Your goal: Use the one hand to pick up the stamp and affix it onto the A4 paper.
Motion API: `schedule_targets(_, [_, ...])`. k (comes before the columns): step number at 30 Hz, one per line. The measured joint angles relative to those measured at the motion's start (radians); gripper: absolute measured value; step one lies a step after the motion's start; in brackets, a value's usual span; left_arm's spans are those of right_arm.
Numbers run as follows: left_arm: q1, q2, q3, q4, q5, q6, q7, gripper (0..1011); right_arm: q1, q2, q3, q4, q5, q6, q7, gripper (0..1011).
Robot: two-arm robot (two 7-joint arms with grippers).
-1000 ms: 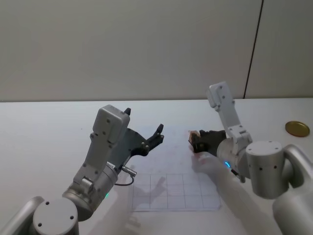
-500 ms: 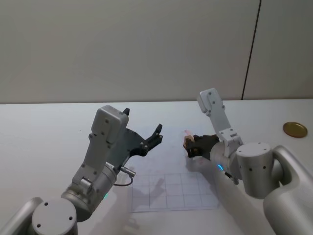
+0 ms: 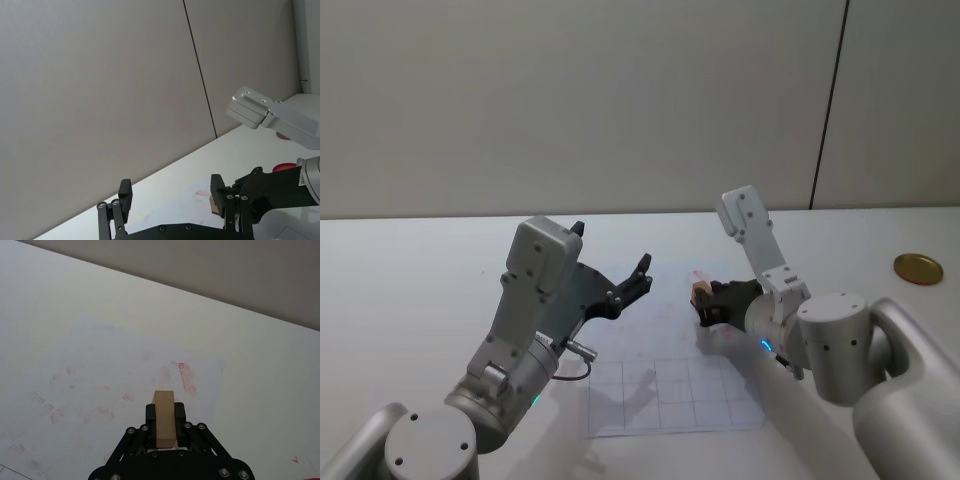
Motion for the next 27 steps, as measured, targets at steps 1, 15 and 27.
schedule_targets(1, [0.0,0.0,0.0,0.0,0.0,0.0,0.0,993,0.0,0.0,0.0,0.003,-0.001,0.0,0.002,196])
schedule_targets(15, [0.0,0.0,0.0,0.0,0.0,0.0,0.0,993,0.003,-0.002,-0.006,0.012,-0.024,0.001,0.022,197])
schedule_targets(27, [0.0,0.0,0.0,0.0,0.0,0.0,0.0,993,0.003,0.002,-0.011,0.008,-0.051,0.001,0.041,198])
